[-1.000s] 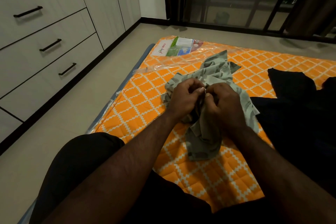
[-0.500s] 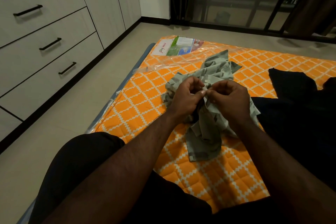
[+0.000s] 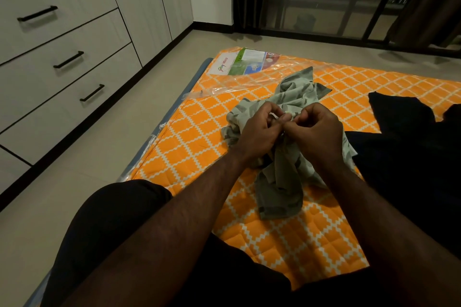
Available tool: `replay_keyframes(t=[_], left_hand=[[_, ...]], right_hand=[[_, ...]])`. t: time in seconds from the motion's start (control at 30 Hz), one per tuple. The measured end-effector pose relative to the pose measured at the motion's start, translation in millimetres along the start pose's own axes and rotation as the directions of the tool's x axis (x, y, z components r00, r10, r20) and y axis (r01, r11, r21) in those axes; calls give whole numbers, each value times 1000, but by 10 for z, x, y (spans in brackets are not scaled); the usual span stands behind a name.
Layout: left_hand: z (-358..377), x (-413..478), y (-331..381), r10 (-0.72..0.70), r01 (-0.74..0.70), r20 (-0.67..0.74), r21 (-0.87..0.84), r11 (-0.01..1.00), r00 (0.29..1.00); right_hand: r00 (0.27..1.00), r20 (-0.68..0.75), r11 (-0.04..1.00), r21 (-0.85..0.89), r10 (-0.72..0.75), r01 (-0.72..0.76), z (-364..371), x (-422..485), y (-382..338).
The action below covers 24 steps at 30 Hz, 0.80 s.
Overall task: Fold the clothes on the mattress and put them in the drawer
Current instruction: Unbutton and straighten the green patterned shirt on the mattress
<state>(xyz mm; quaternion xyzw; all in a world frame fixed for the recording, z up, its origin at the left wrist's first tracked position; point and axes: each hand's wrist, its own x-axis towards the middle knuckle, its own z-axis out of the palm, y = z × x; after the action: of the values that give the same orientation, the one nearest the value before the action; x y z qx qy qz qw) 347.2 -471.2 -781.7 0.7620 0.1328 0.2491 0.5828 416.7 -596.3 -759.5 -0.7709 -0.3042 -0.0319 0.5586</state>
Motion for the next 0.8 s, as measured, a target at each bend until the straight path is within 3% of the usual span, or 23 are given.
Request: replay_keyframes(t=[0.13,0.23,0.3,0.4,0.47,0.6,0.7,0.8], left_hand=[[-69,27,-13,71,-47,-135,172,984,988],[-131,30,-15,77,-49,-97,261,964,992],[-131,35,-32,-42,27,30,392,920,999],[-109,13,-105,-248,98,146,644,759,958],[-89,-46,-150,-302,153,128,642,752,945],[-2,-118,-219,-157,89,85,525,846,984],[14,-133,-253,-63,35,43,479,877,997],[-3,-137,-287,-33,38,-19,484,874,999]], right_hand=[[995,-85,999,12,42,-41,-45,89,30],[991,-67,992,54,119,-115,-39,133,125],[986,-26,983,82,166,-164,-18,129,200],[983,17,980,70,183,-184,11,110,286],[983,35,982,47,180,-181,30,100,318],[963,205,984,-8,178,-180,62,91,322],[950,286,978,-197,128,-72,51,59,311],[924,339,935,-352,178,-51,49,-7,300]])
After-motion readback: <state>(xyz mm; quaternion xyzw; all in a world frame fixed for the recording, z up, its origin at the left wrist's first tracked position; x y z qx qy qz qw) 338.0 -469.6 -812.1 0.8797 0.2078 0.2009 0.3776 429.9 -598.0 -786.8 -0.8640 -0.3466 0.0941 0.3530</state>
